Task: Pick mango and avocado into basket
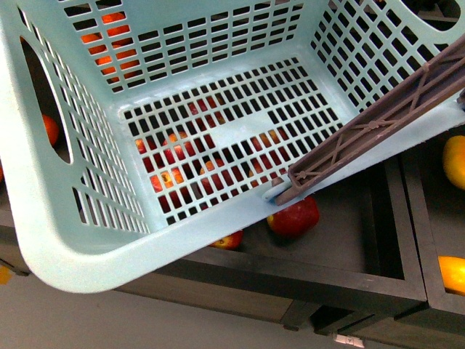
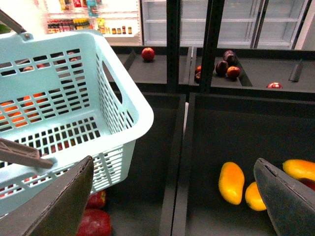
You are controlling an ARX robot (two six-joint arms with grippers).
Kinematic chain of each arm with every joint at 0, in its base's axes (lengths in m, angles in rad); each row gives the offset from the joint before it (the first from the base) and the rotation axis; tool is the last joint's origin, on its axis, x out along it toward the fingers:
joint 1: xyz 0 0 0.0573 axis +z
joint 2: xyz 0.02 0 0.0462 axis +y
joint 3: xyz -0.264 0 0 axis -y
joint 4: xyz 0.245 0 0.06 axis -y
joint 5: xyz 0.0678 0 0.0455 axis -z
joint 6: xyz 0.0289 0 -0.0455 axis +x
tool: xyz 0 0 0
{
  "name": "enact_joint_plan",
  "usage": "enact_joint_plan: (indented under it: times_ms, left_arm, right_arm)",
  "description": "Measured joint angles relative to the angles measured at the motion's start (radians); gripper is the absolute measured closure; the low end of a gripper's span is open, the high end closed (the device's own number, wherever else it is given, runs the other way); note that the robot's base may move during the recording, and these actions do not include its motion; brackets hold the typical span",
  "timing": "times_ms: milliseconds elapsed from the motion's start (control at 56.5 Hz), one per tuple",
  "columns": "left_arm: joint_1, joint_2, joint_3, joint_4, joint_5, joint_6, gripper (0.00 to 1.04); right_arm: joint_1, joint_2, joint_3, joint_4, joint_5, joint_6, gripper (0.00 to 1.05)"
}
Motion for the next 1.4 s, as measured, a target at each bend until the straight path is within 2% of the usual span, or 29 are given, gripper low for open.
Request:
enact_joint_plan:
  times_ms: [35,71,124,337,390,514,691,815,921,1098,1399]
  left_arm:
    - [0.0,0.0,0.0,0.0,0.001,0.0,0.87]
    - [0.0,0.0,0.0,0.0,0.001,-0.002,0.87]
    - [0.0,0.0,0.0,0.0,0.0,0.0,0.87]
    - [0.0,0.0,0.0,0.0,0.0,0.001,0.87]
    - [0.0,0.0,0.0,0.0,0.002,-0.001,0.87]
    - [0.0,0.0,0.0,0.0,-0.003,0.001,0.87]
    - [0.0,0.0,0.0,0.0,0.003,-0.001,0.87]
    - [0.0,0.0,0.0,0.0,0.0,0.0,0.87]
    - [0.0,0.0,0.0,0.0,0.0,0.0,0.87]
    - [0.0,0.0,0.0,0.0,0.001,0.0,0.87]
    - [0.0,0.0,0.0,0.0,0.0,0.0,0.87]
  right_arm:
    - [0.038,0.105,0.072,-0.167,0.156,0.099,0.09]
    - [0.022,0.222,0.125,-0.272,0.235,0.187,0.09]
    - [-0.026,0.305,0.138,-0.275,0.233,0.237,0.09]
    - [-0.305,0.631,0.204,0.019,0.066,0.246,0.09]
    - [-0.386,0.808,0.256,0.153,0.043,0.237,0.09]
    - [-0.469,1.17,0.39,0.358,0.034,0.23,0.09]
    - [-0.511,1.609,0.618,0.457,0.051,0.237,0.09]
    - [-0.52,1.9,0.814,0.451,0.077,0.226,0.09]
    - [-0.528,2.126,1.013,0.385,0.068,0.222,0.09]
    - [-0.535,2.29,1.199,0.318,0.058,0.213,0.09]
    - [-0.542,2.451,1.386,0.248,0.052,0.2,0.09]
